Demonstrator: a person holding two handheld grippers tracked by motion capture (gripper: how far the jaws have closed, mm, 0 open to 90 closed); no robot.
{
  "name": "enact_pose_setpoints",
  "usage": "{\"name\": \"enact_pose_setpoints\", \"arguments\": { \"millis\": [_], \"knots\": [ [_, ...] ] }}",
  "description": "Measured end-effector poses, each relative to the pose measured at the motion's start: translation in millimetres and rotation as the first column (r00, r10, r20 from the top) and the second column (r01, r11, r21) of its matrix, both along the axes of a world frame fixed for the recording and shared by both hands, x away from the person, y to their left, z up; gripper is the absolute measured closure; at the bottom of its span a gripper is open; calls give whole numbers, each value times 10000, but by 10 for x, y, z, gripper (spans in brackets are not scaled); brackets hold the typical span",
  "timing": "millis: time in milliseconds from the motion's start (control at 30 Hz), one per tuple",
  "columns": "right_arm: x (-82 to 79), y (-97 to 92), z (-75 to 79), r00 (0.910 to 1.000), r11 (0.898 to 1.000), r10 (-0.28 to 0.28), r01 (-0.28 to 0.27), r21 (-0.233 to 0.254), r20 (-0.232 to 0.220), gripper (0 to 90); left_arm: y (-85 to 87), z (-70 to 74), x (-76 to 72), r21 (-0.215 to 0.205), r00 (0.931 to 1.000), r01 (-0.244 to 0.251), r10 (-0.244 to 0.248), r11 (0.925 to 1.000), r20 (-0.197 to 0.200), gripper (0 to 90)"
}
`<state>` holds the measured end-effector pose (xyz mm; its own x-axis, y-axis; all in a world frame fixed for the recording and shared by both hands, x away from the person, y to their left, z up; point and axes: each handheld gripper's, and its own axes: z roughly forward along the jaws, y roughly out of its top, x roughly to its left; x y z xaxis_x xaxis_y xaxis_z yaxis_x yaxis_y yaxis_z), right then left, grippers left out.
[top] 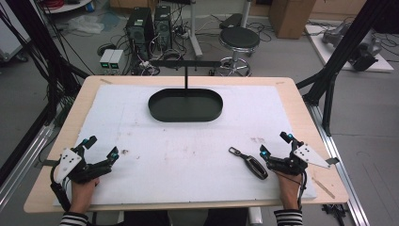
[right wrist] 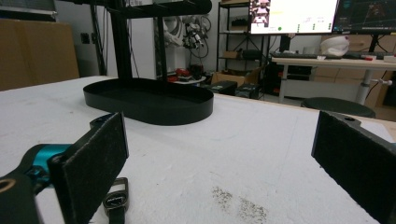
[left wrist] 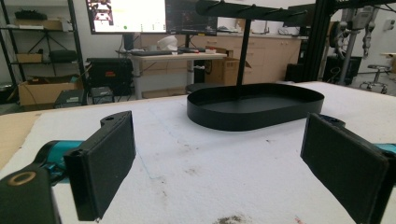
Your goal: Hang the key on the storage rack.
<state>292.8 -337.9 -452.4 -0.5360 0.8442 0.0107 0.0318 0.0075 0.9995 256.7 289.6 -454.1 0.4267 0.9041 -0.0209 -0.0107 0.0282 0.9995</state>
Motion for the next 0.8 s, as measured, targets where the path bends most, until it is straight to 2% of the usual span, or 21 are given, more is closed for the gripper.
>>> {"name": "enact_pose_setpoints", "arguments": {
  "millis": [67, 100, 167, 267, 333, 433, 467, 500, 567, 667, 733, 800],
  "knots": [
    [13, 4, 18, 9994, 9999, 43, -48, -124, -354, 27, -1, 0, 0, 0, 10000, -6, 6, 10000, 6, 106],
    [13, 4, 18, 9994, 9999, 43, -48, -124, -354, 27, 0, 0, 0, 2, 10000, -3, 3, 10000, -3, 106],
    [33, 20, 68, 9961, 9989, 281, -312, -354, -834, 28, 1, 1, 0, 4, 10000, 0, 0, 10000, -14, 106],
    [37, 33, 121, 9944, 9978, 451, -495, -438, -953, 28, 0, 1, 0, 8, 10000, -1, 1, 10000, -13, 106],
    [49, 46, 198, 9874, 9943, 860, -935, -511, -1331, 27, -1, 0, 1, 7, 10000, -11, 11, 10000, 1, 106],
    [70, 54, 305, 9788, 9865, 1202, -1364, -900, -1660, 17, -1, 0, 1, 8, 10000, -11, 11, 10000, 4, 105],
    [80, 50, 400, 9734, 9791, 1325, -1579, -1285, -1868, 12, 0, 0, 0, 8, 10000, -2, 2, 10000, -4, 106],
    [80, 50, 400, 9734, 9791, 1325, -1579, -1285, -1868, 12, -1, 1, 0, 12, 10000, -4, 4, 10000, -5, 106],
    [85, 34, 508, 9686, 9704, 1442, -1785, -1624, -2024, 12, -1, 0, 1, 11, 10000, -9, 9, 10000, -2, 106],
    [73, 11, 596, 9688, 9664, 1076, -1546, -2053, -2231, 12, -1, 0, 1, 6, 10000, -13, 13, 10000, 6, 106],
    [70, -10, 635, 9623, 9667, 999, -1541, -2045, -2529, 12, -1, 0, 0, 29, 10000, -8, 8, 10000, 11, 105],
    [68, -20, 667, 9581, 9619, 932, -1569, -2239, -2710, 12, -1, 0, 0, -1, 10000, -14, 14, 10000, -3, 105]
  ]
}}
